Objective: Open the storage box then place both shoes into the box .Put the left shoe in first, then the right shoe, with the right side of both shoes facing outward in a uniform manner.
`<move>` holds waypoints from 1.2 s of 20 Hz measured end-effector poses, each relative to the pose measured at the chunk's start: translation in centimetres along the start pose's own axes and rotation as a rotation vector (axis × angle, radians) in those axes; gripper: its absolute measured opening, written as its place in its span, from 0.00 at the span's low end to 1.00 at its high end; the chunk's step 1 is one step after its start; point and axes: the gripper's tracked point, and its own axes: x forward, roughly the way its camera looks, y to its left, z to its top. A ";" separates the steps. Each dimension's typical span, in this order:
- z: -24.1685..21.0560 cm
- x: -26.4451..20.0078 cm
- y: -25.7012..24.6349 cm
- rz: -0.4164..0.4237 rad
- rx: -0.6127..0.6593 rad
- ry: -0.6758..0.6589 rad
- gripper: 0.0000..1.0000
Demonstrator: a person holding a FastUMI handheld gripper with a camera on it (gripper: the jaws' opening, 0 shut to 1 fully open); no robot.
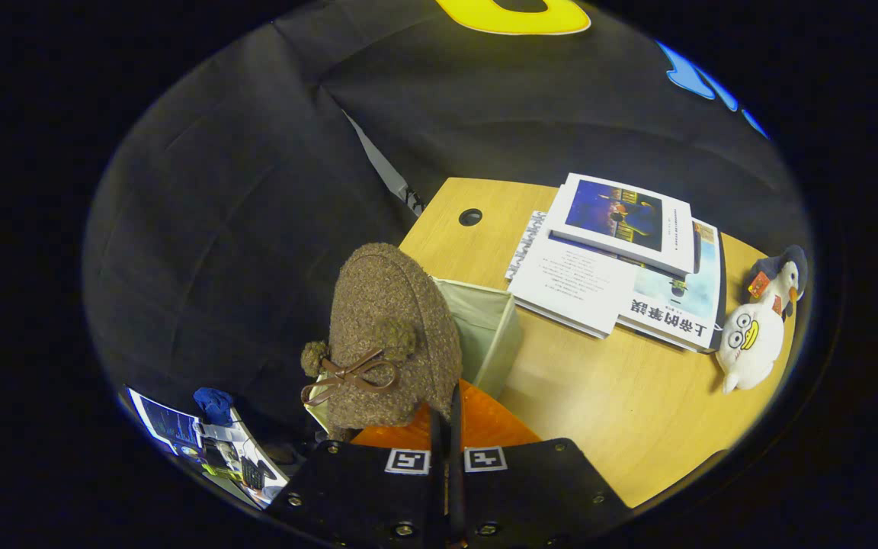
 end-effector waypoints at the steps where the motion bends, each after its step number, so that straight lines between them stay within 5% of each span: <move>1: 0.1 0.6 0.5 0.000 -0.011 0.005 0.02; 15: -0.2 5.8 5.7 0.028 -0.093 0.073 0.05; 17: -0.3 6.0 5.2 0.011 -0.129 0.058 0.24; 18: -0.3 5.7 4.1 -0.028 -0.167 0.062 0.43; 21: 0.0 3.7 5.5 0.041 -0.126 0.010 1.00; 24: 1.8 1.0 4.5 0.035 -0.134 -0.082 0.99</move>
